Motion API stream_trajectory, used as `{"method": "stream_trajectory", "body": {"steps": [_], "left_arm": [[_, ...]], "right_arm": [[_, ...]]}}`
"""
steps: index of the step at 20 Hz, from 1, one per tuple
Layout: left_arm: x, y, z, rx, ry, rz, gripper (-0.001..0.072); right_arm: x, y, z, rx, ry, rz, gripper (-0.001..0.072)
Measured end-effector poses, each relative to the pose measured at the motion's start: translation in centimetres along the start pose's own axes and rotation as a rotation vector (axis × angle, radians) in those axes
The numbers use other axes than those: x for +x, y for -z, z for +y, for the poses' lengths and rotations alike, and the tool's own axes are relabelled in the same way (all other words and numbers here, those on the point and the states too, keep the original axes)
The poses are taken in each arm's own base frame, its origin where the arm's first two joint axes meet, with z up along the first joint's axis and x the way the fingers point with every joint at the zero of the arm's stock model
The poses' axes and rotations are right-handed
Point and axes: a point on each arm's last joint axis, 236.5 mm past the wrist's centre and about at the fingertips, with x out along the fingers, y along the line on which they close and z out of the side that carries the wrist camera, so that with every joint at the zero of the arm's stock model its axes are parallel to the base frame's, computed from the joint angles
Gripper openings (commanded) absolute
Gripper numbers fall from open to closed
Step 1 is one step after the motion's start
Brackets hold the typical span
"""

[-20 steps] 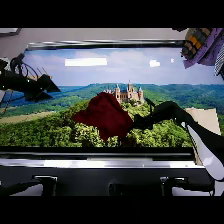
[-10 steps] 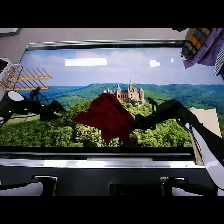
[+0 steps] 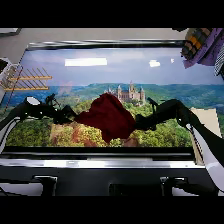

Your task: Fold the clothes and pants, and hang the long-sleeved shirts on hangers.

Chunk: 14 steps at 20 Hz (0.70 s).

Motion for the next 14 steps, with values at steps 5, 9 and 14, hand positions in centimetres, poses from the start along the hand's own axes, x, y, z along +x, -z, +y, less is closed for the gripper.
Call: {"method": "stream_trajectory", "body": {"steps": [5, 9, 14], "left_arm": [[2.0, 0.1, -0.3, 0.035, -0.024, -0.007, 0.0014], [1.6, -0.6, -1.0, 0.061, -0.025, -0.029, 0.0011], [-7.9, -6.0, -6.8, 0.159, 0.072, -0.263, 0.0011]], "right_arm": [[-0.9, -0.2, 0.6, -0.002, -0.001, -0.034, 0.0033], [-1.9, -0.4, 1.3, -0.027, -0.001, -0.071, 0.0032], [-7.9, -2.1, 3.0, -0.132, 0.107, -0.247, 0.0032]]}}
